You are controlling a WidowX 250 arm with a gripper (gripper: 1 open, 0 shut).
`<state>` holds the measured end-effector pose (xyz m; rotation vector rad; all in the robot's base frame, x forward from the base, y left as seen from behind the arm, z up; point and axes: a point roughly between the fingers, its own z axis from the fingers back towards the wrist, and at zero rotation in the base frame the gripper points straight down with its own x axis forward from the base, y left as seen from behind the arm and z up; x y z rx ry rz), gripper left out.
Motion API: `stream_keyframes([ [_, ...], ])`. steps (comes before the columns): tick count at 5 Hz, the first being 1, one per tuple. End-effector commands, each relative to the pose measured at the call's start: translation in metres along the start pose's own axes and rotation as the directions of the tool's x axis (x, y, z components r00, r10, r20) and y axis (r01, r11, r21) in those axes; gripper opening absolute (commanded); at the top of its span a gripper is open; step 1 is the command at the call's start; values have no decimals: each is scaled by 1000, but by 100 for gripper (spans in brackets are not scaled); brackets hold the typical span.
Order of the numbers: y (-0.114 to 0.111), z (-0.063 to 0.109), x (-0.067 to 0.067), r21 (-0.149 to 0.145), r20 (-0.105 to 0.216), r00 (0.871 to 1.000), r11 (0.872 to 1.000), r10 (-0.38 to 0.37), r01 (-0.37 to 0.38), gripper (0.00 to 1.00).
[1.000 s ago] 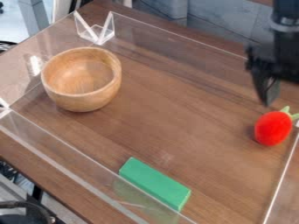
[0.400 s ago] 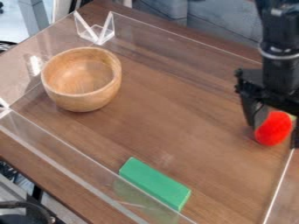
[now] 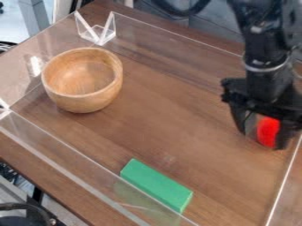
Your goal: Move the red fruit to the right
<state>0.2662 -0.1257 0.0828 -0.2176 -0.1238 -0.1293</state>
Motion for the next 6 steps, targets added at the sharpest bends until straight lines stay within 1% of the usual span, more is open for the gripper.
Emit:
stream_keyframes([
  [1,-1,19,5,2,56,997,999,49,-49,0],
  [2,3,23,6,17,68,994,996,91,-92,100],
  [3,6,24,7,29,76,988,990,134,-137,100],
  [4,10,20,6,34,67,992,993,111,-113,100],
  [5,13,3,7,34,41,996,996,77,-78,100],
  [6,8,4,15,39,52,990,990,131,-133,100],
])
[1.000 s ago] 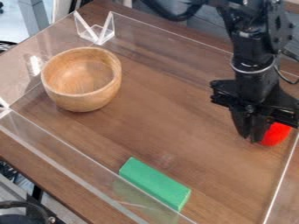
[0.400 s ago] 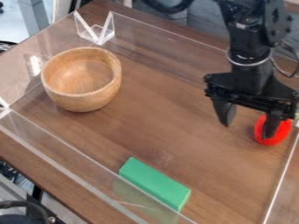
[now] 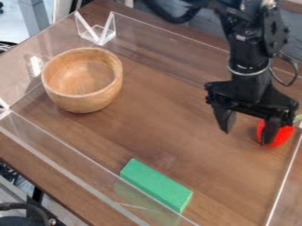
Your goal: Move the red fruit to the right
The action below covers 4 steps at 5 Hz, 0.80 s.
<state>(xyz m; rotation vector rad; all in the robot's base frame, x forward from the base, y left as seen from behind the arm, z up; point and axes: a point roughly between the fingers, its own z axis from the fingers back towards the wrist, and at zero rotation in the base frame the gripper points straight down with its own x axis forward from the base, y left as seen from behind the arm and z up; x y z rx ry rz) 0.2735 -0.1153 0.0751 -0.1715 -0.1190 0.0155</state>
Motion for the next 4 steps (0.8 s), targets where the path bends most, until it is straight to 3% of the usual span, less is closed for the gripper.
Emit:
stream_keyframes([
  [1,-8,11,14,-4,42,998,999,45,-45,100],
  [2,9,20,16,4,46,995,996,94,-94,100],
  [4,32,50,21,9,41,996,997,75,-75,100],
])
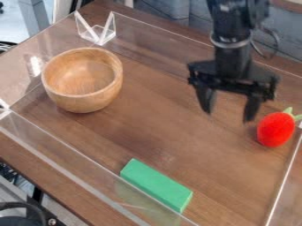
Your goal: Move the red fruit to the right
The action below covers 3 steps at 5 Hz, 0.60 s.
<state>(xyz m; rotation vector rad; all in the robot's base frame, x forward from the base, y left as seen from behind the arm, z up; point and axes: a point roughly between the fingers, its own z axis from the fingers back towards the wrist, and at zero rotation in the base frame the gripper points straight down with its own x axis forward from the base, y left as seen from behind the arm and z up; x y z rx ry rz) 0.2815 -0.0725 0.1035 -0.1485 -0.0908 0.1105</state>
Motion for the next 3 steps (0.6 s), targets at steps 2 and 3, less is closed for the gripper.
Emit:
stream_keyframes([
  [2,8,49,14,1,64,991,993,117,-117,100],
  [3,13,54,19,-6,54,995,997,81,-81,100],
])
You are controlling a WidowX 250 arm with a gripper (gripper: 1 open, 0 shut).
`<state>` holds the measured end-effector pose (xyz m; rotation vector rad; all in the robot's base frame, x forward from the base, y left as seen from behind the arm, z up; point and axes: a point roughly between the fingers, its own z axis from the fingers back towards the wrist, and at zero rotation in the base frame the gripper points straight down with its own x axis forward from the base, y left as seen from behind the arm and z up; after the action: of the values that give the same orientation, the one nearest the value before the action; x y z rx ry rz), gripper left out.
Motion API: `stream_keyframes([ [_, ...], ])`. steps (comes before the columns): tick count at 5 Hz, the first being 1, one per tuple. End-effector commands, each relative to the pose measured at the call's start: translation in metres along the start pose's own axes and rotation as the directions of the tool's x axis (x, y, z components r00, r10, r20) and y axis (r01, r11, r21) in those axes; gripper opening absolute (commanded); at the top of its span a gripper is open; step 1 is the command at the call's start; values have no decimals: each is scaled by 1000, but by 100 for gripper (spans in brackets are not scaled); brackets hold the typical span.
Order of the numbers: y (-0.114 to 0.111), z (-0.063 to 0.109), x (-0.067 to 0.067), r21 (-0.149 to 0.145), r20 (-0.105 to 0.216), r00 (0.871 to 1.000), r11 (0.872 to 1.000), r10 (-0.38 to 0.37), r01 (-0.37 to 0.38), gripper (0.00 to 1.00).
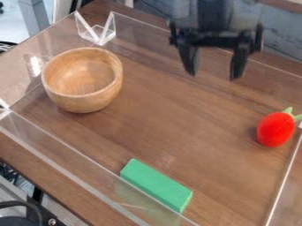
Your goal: Move the red fruit to the right
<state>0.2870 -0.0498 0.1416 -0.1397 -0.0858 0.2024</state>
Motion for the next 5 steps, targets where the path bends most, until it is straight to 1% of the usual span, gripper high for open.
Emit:
stream_keyframes([
  [1,-4,14,14,-32,41,998,998,-46,48,100],
  [2,-5,15,18,-40,34,997,996,-74,76,100],
  [4,0,29,27,-55,33,998,997,-49,51,100],
  [5,-7,37,31,-68,25,996,993,-90,92,100],
])
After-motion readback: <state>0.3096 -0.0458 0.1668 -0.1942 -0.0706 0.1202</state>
